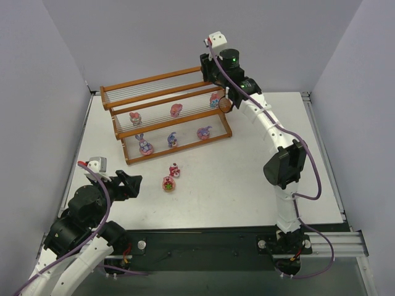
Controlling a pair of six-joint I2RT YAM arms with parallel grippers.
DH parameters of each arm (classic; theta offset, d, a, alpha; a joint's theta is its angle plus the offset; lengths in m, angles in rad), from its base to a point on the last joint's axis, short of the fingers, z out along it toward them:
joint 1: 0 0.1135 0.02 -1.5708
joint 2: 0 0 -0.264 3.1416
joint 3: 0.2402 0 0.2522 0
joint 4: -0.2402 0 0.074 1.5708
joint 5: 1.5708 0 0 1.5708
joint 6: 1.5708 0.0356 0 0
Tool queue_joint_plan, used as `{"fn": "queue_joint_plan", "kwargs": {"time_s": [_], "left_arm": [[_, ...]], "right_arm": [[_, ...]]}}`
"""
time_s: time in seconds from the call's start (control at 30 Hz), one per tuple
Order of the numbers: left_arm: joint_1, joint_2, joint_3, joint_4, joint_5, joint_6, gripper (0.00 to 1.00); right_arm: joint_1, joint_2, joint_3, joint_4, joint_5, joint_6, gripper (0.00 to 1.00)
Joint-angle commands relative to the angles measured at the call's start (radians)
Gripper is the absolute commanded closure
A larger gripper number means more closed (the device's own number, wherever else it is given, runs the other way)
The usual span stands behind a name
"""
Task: Place and organize the plastic toys onto the shelf
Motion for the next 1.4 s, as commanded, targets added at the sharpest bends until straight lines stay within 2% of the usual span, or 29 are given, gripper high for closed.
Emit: {"fn": "queue_joint_plan", "kwargs": {"time_s": [0.0, 0.4, 0.63, 0.77, 1.07, 1.2, 1.37], "left_arm": [[-0.004, 0.004, 0.002, 0.036, 0.006, 0.011, 0.12], [-0.004, 0.005, 0.002, 0.038, 0.005, 0.013, 0.12], [-0.003, 0.008, 0.001, 0.036, 0.002, 0.011, 0.12], [-0.003, 0.008, 0.002, 0.036, -0.001, 0.010, 0.12], [-0.003, 0.007, 0.001, 0.036, -0.003, 0.010, 0.12], [-0.003, 0.002, 0.001, 0.033, -0.003, 0.010, 0.12], [-0.003, 0.001, 0.002, 0.035, -0.003, 0.010, 0.12]], "right_arm": [[-0.010, -0.013, 0.037, -0.020, 0.012, 0.003, 0.73], [-0.011, -0.039, 0.021, -0.097, 0.059, 0.025, 0.67], [-0.011, -0.037, 0.025, -0.095, 0.074, 0.032, 0.41], [-0.010, -0.037, 0.021, -0.088, 0.056, 0.041, 0.32], [-0.011, -0.045, 0.022, -0.071, 0.073, 0.071, 0.30], [-0.021, -0.045, 0.027, -0.054, 0.081, 0.075, 0.33], [-0.060, -0.040, 0.030, -0.032, -0.045, 0.095, 0.36]]}}
